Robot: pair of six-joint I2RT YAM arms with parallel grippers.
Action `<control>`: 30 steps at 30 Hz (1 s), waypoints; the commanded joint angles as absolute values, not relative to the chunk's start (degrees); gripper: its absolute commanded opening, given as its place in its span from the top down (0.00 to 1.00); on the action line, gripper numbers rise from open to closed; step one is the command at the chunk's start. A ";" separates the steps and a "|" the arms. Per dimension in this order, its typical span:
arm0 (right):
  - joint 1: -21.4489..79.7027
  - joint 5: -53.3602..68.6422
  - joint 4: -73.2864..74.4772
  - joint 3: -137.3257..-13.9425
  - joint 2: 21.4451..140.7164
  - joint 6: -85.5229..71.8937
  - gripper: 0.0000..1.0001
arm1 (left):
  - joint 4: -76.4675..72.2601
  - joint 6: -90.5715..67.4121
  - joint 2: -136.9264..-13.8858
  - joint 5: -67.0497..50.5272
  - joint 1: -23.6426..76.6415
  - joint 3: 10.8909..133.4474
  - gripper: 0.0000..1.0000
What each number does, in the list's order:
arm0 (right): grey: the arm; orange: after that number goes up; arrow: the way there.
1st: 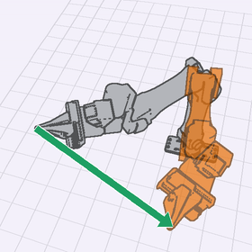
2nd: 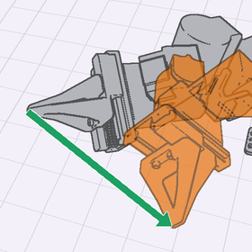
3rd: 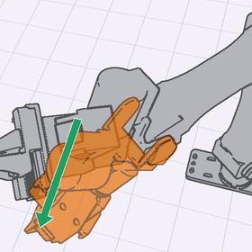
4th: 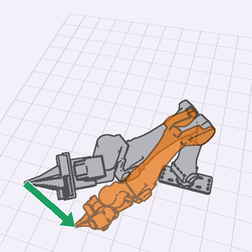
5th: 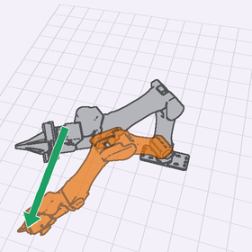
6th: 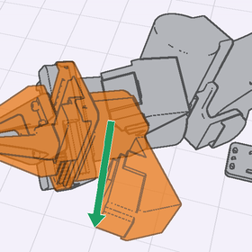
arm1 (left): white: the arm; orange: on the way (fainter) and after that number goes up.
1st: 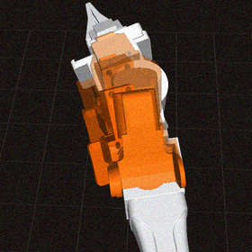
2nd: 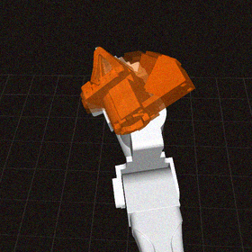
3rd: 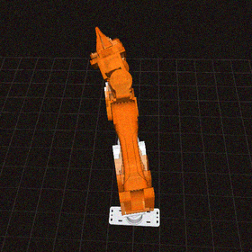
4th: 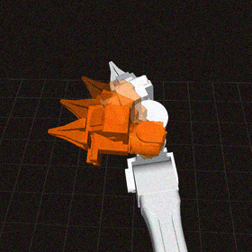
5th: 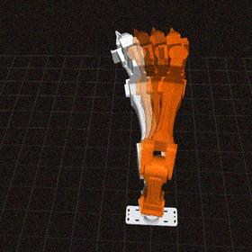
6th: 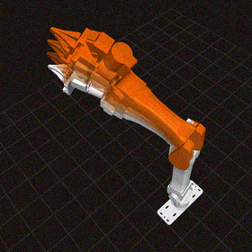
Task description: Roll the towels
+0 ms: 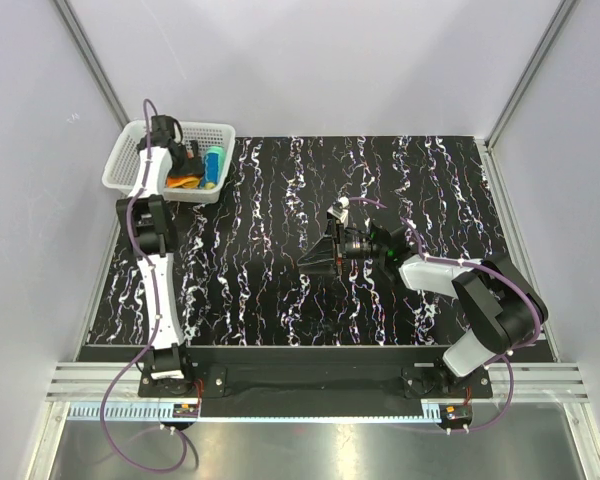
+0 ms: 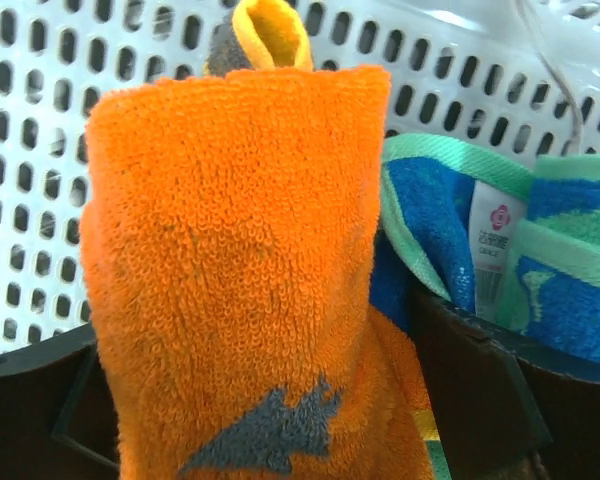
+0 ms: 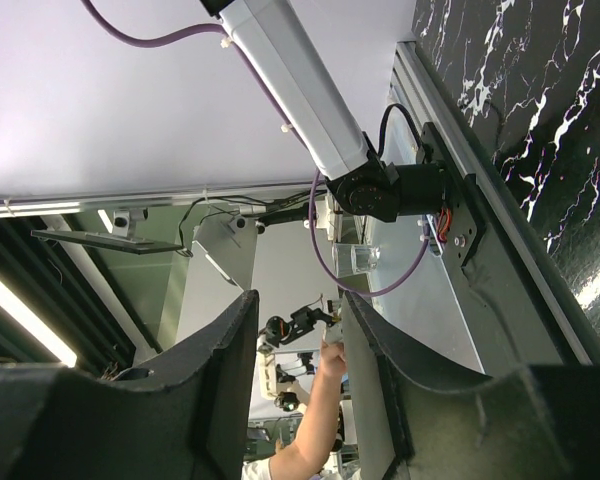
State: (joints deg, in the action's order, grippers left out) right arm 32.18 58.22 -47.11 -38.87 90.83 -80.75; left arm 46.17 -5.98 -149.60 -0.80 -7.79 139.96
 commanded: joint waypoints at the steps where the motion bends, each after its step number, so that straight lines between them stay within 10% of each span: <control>1: 31.82 59.77 -48.52 -40.51 90.17 -79.98 0.54 | 46.76 -6.77 -143.36 1.24 -11.25 138.35 0.01; 30: 31.90 60.29 -47.55 -41.31 89.30 -80.07 0.53 | 46.49 -7.82 -136.24 5.53 -13.54 135.79 0.01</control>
